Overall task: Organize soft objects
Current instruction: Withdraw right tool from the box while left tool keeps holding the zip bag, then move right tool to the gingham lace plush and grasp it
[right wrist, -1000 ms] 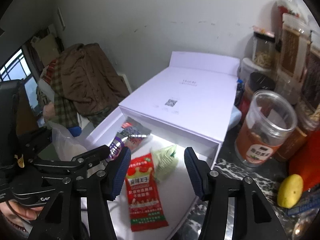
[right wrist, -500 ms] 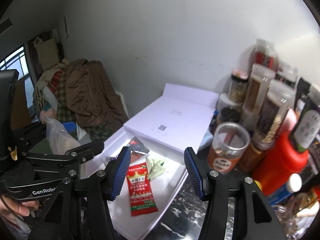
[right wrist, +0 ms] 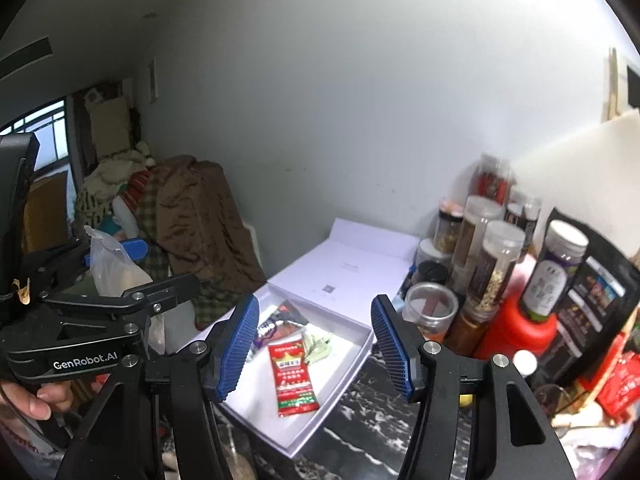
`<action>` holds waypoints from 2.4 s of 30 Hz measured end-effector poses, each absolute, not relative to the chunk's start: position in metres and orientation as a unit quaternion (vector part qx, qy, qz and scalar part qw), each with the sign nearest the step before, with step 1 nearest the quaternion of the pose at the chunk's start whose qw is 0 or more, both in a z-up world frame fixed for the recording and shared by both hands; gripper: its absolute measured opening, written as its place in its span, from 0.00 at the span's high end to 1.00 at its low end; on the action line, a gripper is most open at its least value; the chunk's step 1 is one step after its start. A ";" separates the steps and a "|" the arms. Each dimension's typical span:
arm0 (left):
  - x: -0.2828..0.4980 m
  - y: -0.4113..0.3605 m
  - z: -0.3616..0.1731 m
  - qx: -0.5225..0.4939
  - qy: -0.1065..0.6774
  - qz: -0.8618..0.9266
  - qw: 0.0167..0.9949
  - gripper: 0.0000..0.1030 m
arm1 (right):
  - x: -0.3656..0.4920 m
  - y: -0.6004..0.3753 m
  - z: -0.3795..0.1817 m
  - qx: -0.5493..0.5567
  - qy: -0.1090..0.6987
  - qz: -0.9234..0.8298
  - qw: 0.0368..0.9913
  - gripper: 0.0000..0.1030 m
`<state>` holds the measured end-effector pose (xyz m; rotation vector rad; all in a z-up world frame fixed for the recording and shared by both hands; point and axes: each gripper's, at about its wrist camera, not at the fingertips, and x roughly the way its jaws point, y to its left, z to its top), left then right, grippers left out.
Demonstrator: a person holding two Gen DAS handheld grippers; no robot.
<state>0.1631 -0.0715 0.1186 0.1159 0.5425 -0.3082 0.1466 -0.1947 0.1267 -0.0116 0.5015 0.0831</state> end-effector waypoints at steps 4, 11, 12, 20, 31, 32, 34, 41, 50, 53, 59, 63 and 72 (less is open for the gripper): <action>0.138 -0.068 0.128 0.058 0.251 -0.153 0.954 0.27 | 0.122 -0.191 0.136 -0.013 0.226 0.048 0.973 0.36; 0.103 -0.061 0.132 0.046 0.233 -0.157 0.959 0.27 | 0.084 -0.187 0.142 -0.018 0.207 0.057 0.977 0.28; 0.099 -0.060 0.132 0.044 0.230 -0.158 0.959 0.27 | 0.079 -0.186 0.142 -0.020 0.203 0.056 0.977 0.26; 0.074 -0.056 0.123 0.051 0.228 -0.158 0.959 0.22 | 0.045 -0.182 0.132 -0.023 0.196 0.043 0.979 0.23; 0.047 -0.044 0.094 0.038 0.267 -0.170 0.948 0.22 | 0.017 -0.177 0.103 -0.006 0.223 0.046 0.974 0.23; 0.045 -0.043 0.090 0.037 0.271 -0.169 0.947 0.22 | 0.016 -0.176 0.101 -0.006 0.227 0.047 0.973 0.23; 0.043 -0.040 0.083 0.034 0.279 -0.169 0.945 0.22 | 0.014 -0.175 0.094 -0.001 0.238 0.048 0.970 0.23; 0.039 -0.026 0.060 0.022 0.310 -0.166 0.936 0.22 | 0.017 -0.169 0.060 0.010 0.283 0.065 0.957 0.23; 0.030 -0.007 0.016 0.000 0.362 -0.157 0.919 0.22 | 0.019 -0.154 0.015 0.044 0.329 0.102 0.938 0.23; 0.029 0.001 0.001 -0.013 0.381 -0.155 0.912 0.22 | 0.019 -0.147 0.000 0.046 0.343 0.109 0.932 0.23; 0.025 0.016 -0.022 -0.011 0.405 -0.140 0.903 0.22 | 0.025 -0.130 -0.027 0.042 0.380 0.135 0.914 0.23; 0.023 0.026 -0.032 -0.018 0.415 -0.127 0.901 0.22 | 0.032 -0.118 -0.038 0.027 0.390 0.143 0.909 0.23; 0.024 0.035 -0.040 -0.006 0.410 -0.100 0.907 0.22 | 0.054 -0.101 -0.070 -0.001 0.430 0.150 0.890 0.23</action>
